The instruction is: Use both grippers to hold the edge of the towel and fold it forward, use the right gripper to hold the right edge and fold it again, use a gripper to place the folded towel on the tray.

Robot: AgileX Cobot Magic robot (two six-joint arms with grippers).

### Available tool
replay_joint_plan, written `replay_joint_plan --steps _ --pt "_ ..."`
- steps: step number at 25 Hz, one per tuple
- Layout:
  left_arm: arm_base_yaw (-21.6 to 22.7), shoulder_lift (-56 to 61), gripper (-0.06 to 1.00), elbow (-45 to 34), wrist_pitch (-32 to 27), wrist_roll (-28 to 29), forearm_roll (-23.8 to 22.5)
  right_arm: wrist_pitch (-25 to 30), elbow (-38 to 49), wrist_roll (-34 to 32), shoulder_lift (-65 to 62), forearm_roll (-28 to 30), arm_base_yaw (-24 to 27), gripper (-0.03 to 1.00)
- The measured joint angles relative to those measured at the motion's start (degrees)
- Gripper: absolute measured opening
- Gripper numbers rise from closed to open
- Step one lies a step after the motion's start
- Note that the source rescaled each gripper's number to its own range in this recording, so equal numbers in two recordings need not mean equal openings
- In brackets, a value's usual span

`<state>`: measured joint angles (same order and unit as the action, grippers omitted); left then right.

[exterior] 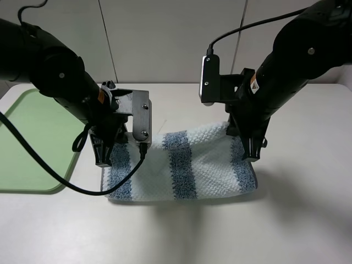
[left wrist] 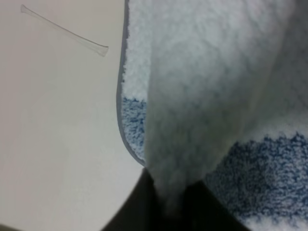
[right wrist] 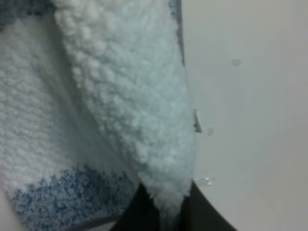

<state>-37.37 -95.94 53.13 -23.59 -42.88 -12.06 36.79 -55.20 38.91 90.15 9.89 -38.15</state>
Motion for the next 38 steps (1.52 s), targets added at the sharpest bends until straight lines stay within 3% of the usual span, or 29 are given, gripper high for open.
replay_joint_plan --steps 1,2,4,5,8,18,23,29,38 --pt "0.0 0.0 0.35 0.0 0.32 0.0 -0.2 0.01 0.0 -0.22 0.0 0.4 0.0 0.09" --pt "0.0 0.0 0.49 -0.07 0.96 0.06 -0.26 0.4 0.0 -1.06 0.0 0.92 0.0 0.25" --pt "0.0 0.0 0.79 -0.76 4.26 0.06 -0.4 1.23 0.0 -4.35 0.0 2.15 0.0 0.68" --pt "0.0 -0.05 0.86 -1.0 5.58 0.06 -0.4 1.23 0.0 -6.1 0.0 3.54 0.0 0.81" --pt "0.0 -0.22 0.97 -1.41 6.93 0.06 -0.4 0.83 0.0 -10.72 0.0 8.2 0.0 0.96" --pt "0.0 -0.29 1.0 -1.41 7.66 0.31 -0.4 -0.86 0.0 -12.63 0.0 10.85 0.0 1.0" --pt "0.0 0.43 1.0 -1.41 4.68 1.48 -0.4 -0.9 0.0 -12.74 0.0 10.89 0.0 1.0" --pt "0.0 7.9 1.0 -1.43 -4.03 9.22 -0.46 -0.36 0.0 -13.7 0.0 9.75 0.0 1.0" --pt "0.0 26.43 1.0 -1.47 -20.29 23.82 -0.7 3.48 0.0 -18.67 0.0 2.38 0.0 1.0"
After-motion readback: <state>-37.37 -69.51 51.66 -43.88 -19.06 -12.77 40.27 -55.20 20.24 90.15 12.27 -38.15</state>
